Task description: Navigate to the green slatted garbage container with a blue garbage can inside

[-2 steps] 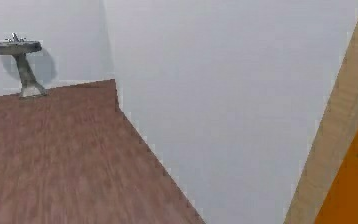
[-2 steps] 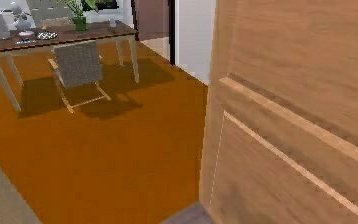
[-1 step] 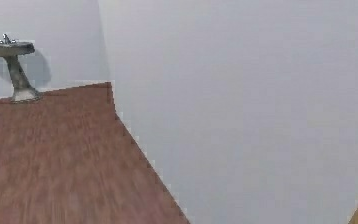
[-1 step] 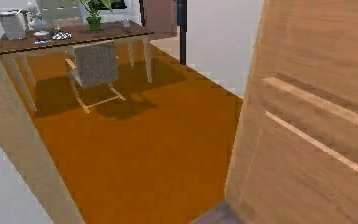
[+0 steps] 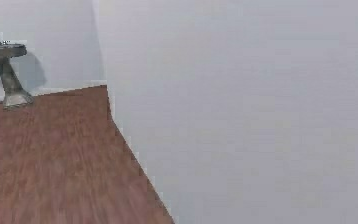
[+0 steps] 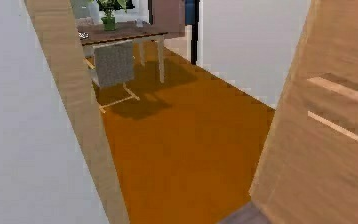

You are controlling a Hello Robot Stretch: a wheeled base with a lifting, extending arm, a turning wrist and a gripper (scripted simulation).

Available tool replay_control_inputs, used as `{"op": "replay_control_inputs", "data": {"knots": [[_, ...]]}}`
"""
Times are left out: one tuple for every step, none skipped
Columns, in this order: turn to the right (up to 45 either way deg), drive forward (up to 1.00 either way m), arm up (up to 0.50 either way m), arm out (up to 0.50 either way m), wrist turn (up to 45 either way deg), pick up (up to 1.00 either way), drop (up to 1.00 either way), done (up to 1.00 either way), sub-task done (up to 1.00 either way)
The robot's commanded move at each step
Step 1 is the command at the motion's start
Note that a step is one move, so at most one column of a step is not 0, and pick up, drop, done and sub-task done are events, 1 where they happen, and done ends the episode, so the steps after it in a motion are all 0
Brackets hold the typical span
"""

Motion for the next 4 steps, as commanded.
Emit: {"op": "replay_control_inputs", "data": {"knots": [[45.0,0.0,0.0,0.0,0.0,0.0,0.0,0.0,0.0],[45.0,0.0,0.0,0.0,0.0,0.0,0.0,0.0,0.0],[30.0,0.0,0.0,0.0,0.0,0.0,0.0,0.0,0.0],[0.0,0.3,0.0,0.0,0.0,0.0,0.0,0.0,0.0]]}}
